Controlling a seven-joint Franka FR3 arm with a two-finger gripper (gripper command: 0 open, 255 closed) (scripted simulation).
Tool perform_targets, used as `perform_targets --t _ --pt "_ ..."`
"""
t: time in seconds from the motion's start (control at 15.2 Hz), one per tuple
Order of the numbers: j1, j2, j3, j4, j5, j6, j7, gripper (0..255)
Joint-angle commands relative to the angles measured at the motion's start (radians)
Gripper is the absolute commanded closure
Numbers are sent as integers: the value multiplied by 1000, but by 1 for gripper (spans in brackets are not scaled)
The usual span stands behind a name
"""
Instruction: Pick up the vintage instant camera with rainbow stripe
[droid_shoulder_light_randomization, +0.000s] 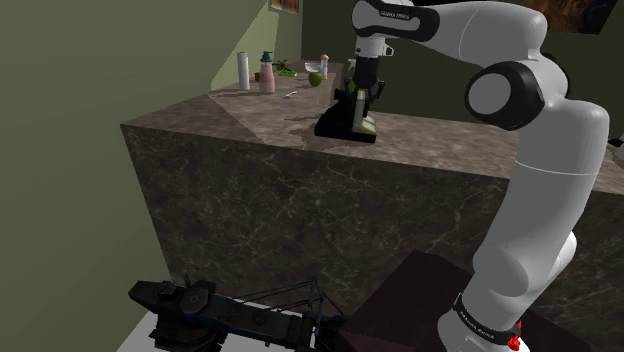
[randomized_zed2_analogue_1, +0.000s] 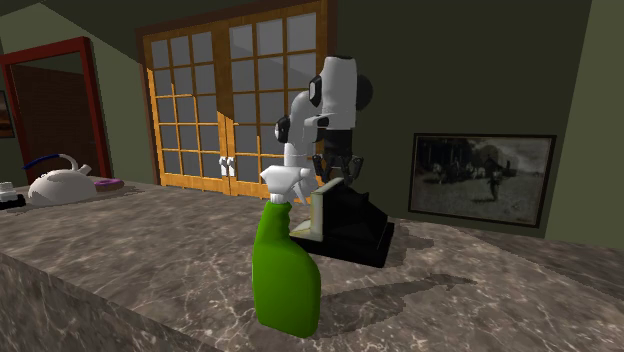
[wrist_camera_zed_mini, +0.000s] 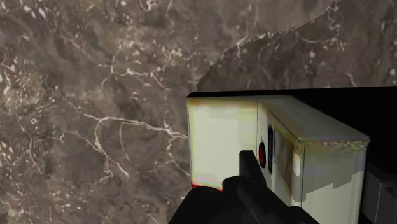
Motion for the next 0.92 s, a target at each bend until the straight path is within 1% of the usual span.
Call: perform_targets --t 0.0,0.46,0.86 --pt "0 0 0 -2 0 1 0 255" --pt "0 -1 0 -2 0 0 -1 255" --pt "-2 53 -1 160 2 -108 -2 255"
